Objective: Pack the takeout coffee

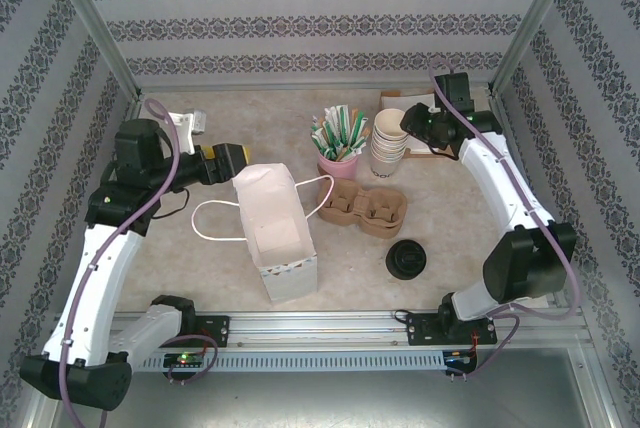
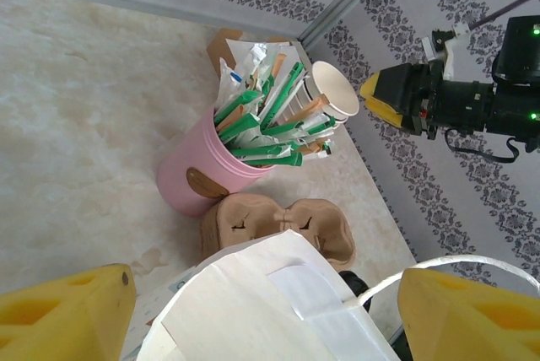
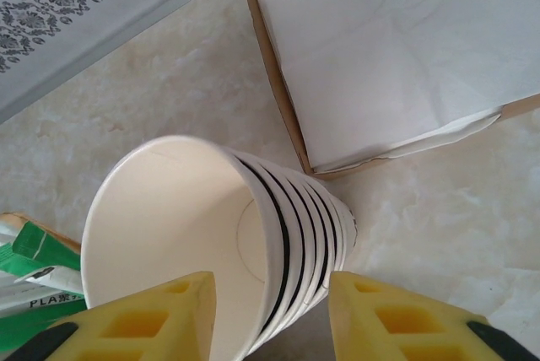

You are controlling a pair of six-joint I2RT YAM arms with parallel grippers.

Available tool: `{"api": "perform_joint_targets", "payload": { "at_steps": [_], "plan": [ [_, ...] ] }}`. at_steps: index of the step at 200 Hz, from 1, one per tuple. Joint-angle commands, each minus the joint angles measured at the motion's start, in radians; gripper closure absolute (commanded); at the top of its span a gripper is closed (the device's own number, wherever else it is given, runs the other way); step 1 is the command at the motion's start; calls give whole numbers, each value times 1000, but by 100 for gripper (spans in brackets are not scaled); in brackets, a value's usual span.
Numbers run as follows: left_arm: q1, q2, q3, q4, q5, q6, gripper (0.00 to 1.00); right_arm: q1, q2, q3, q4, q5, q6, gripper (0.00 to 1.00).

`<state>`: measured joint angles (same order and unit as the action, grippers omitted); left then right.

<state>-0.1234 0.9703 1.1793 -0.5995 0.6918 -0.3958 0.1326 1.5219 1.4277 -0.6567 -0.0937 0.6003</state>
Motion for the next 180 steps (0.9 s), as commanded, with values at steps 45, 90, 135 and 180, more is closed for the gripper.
{"api": "perform_joint_targets", "payload": {
  "at_steps": [45, 90, 135, 180],
  "plan": [
    [-46, 13, 26, 4, -27, 30, 23, 24, 30, 39, 9, 29, -15, 66],
    [-69, 12, 22, 6, -40, 40, 26, 24, 46, 37, 8, 32, -29, 73],
    [-80, 13, 23, 6, -52, 46, 28, 24, 50, 45, 2, 32, -30, 84],
    [-92, 11, 18, 6, -72, 48, 28, 24, 42, 77, -32, 35, -28, 92]
  ]
}}
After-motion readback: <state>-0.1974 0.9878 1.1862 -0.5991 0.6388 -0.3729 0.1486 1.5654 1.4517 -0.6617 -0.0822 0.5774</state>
